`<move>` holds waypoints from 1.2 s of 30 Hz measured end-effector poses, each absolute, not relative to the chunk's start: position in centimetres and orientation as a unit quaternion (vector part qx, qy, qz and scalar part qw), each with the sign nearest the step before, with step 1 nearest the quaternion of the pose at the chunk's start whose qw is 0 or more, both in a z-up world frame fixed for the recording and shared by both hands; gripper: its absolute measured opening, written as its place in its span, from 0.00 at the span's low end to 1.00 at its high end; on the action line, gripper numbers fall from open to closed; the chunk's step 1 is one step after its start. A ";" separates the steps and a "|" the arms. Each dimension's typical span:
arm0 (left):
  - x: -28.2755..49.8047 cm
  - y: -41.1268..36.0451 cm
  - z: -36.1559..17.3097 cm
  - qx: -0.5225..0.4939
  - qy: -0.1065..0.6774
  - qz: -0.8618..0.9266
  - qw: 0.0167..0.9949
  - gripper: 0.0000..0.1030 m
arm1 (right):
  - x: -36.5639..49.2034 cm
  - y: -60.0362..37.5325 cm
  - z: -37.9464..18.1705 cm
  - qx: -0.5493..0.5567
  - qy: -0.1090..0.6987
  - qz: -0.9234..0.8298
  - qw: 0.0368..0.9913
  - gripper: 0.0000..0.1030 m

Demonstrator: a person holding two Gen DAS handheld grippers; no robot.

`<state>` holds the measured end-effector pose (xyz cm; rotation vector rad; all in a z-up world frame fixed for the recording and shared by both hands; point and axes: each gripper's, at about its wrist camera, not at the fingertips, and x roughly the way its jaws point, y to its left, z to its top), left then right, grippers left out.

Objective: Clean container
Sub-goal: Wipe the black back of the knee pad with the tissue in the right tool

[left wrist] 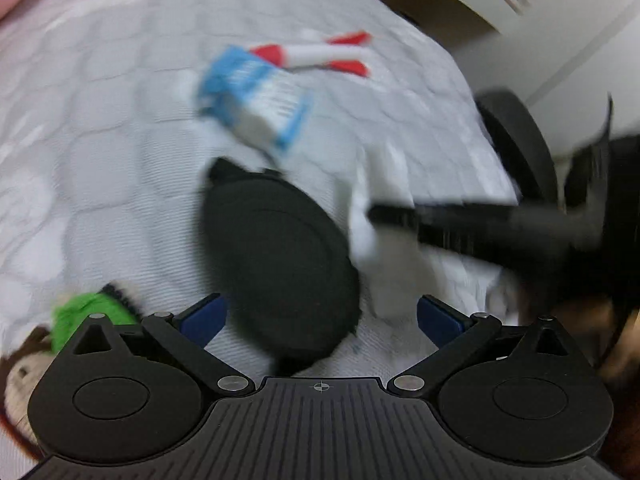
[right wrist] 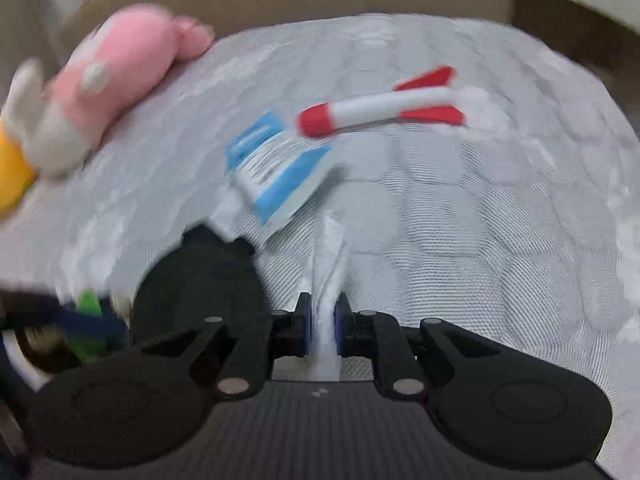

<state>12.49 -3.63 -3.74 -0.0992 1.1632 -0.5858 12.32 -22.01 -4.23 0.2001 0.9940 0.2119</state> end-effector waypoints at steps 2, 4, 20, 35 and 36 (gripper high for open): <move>11.8 -5.0 -3.7 0.006 0.530 -0.286 0.799 1.00 | 12.7 -23.4 -4.1 0.120 0.470 0.088 0.870 0.13; 11.1 -6.4 -4.0 0.059 0.522 -0.300 0.796 1.00 | 13.0 -24.1 -4.0 0.122 0.465 0.078 0.873 0.13; 8.9 -10.5 -7.7 0.265 0.483 -0.331 0.766 1.00 | 14.0 -26.0 -7.4 0.355 0.499 0.178 0.771 0.16; 11.5 -7.6 -6.9 0.051 0.491 -0.348 0.797 1.00 | 14.2 -26.2 -9.0 0.484 0.480 0.251 0.687 0.12; 11.3 -7.8 -7.1 0.067 0.492 -0.335 0.801 1.00 | 14.2 -26.3 -8.7 0.474 0.478 0.248 0.696 0.12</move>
